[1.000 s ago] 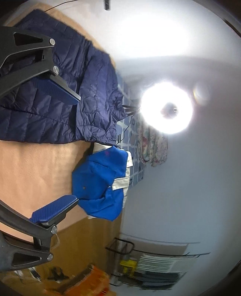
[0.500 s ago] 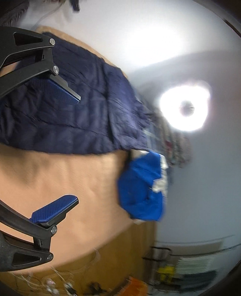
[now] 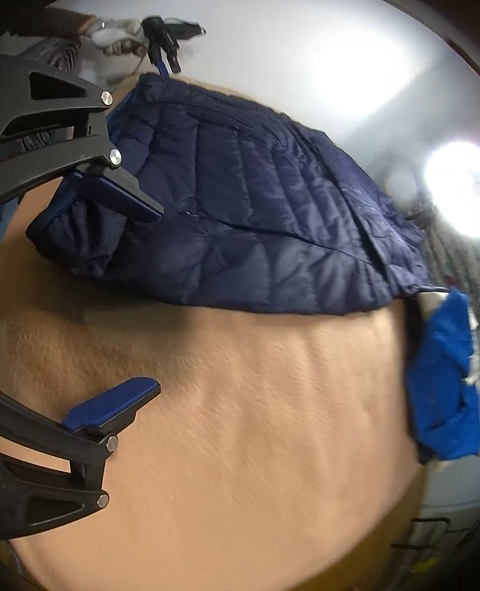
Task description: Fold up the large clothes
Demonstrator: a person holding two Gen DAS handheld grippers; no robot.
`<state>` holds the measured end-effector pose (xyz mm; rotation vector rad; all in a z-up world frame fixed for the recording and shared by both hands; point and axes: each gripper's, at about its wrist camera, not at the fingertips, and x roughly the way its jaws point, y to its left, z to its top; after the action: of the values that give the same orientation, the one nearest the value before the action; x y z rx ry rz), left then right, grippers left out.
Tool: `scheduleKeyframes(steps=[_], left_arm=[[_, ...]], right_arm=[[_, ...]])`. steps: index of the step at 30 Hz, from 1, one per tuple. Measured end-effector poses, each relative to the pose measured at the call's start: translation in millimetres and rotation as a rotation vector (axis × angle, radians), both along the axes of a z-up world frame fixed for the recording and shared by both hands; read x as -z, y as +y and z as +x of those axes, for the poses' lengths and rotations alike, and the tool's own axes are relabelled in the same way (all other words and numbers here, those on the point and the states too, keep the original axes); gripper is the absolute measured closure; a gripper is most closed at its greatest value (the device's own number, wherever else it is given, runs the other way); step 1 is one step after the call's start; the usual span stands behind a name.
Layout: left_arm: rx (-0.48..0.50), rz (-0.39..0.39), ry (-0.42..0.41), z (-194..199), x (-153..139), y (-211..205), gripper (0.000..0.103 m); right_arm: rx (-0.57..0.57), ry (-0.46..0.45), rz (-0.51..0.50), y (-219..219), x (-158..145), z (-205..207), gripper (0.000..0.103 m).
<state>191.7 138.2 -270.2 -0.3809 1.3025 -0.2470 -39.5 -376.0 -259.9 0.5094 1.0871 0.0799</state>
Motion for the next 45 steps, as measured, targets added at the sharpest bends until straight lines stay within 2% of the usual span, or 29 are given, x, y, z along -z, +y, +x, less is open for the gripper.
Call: scheduleKeyframes(steps=[2, 4, 6, 8, 9, 10, 11, 12, 13, 14, 15, 17, 19, 23, 28, 30, 33, 39, 41, 42, 45], left_arm=[[0.000, 0.009, 0.022, 3.2, 7.3, -2.9, 0.027], [-0.004, -0.008, 0.047, 5.8, 14.3, -4.1, 0.028], [0.017, 0.016, 0.036, 7.0, 14.3, -10.0, 0.028], [0.041, 0.018, 0.030, 8.7, 14.5, -15.8, 0.038], [0.047, 0.030, 0.027, 8.9, 14.4, -18.2, 0.040], [0.062, 0.054, 0.015, 8.6, 13.3, -22.1, 0.048], [0.073, 0.072, 0.008, 8.8, 12.5, -25.2, 0.068], [0.087, 0.089, 0.000, 8.7, 11.3, -28.1, 0.078], [0.092, 0.096, -0.011, 8.1, 9.7, -29.9, 0.089], [0.091, 0.105, -0.025, 7.6, 7.4, -32.4, 0.094], [0.095, 0.117, -0.044, 6.4, 4.3, -35.5, 0.095], [0.108, 0.125, -0.079, 4.0, -2.4, -40.6, 0.098], [0.105, 0.099, -0.110, 1.9, -11.2, -40.8, 0.099], [0.050, -0.007, -0.167, -3.4, -35.4, -29.6, 0.099], [0.038, -0.035, -0.277, -19.5, -75.2, -23.9, 0.100], [0.030, -0.056, -0.297, -22.0, -84.1, -22.8, 0.101], [-0.004, -0.108, -0.294, -31.5, -88.0, -11.6, 0.101], [-0.046, -0.164, -0.299, -57.5, -99.7, 16.2, 0.102], [-0.072, -0.187, -0.305, -64.8, -107.1, 26.9, 0.103], [-0.079, -0.190, -0.310, -66.1, -110.6, 30.2, 0.103], [-0.094, -0.137, -0.347, -59.5, -122.9, 35.9, 0.103]], right_arm=[[-0.016, 0.012, 0.046, 3.6, 10.3, 3.4, 0.015], [-0.031, 0.012, 0.042, 9.3, 14.5, 8.7, 0.014], [-0.049, 0.004, 0.037, 13.8, 14.1, 13.8, 0.014], [-0.068, -0.001, 0.060, 17.7, 13.9, 19.8, 0.020], [-0.079, 0.000, 0.069, 19.7, 14.9, 22.2, 0.023], [-0.092, 0.002, 0.072, 22.4, 15.6, 24.6, 0.030], [-0.101, 0.003, 0.071, 24.5, 15.5, 27.1, 0.040], [-0.108, 0.003, 0.075, 25.0, 15.6, 28.5, 0.047], [-0.119, 0.007, 0.089, 27.2, 16.4, 30.5, 0.063], [-0.125, 0.012, 0.103, 28.4, 17.5, 31.9, 0.073], [-0.126, 0.016, 0.101, 30.1, 17.7, 33.0, 0.075], [-0.131, 0.012, 0.071, 35.5, 14.5, 34.9, 0.091], [-0.141, -0.018, 0.046, 40.4, 5.0, 34.6, 0.096], [-0.132, -0.069, -0.015, 46.9, -19.8, 29.2, 0.099], [-0.103, -0.125, -0.019, 46.2, -50.0, 17.8, 0.101], [-0.105, -0.153, -0.033, 46.4, -61.6, 11.3, 0.101], [-0.088, -0.176, -0.008, 41.3, -71.8, 0.8, 0.102], [-0.059, -0.185, 0.035, 23.0, -82.4, -23.6, 0.102], [-0.044, -0.193, 0.076, 14.0, -88.5, -29.9, 0.102], [-0.042, -0.198, 0.090, 12.6, -90.9, -28.7, 0.102], [-0.048, -0.198, 0.069, 11.1, -95.4, -16.4, 0.102]])
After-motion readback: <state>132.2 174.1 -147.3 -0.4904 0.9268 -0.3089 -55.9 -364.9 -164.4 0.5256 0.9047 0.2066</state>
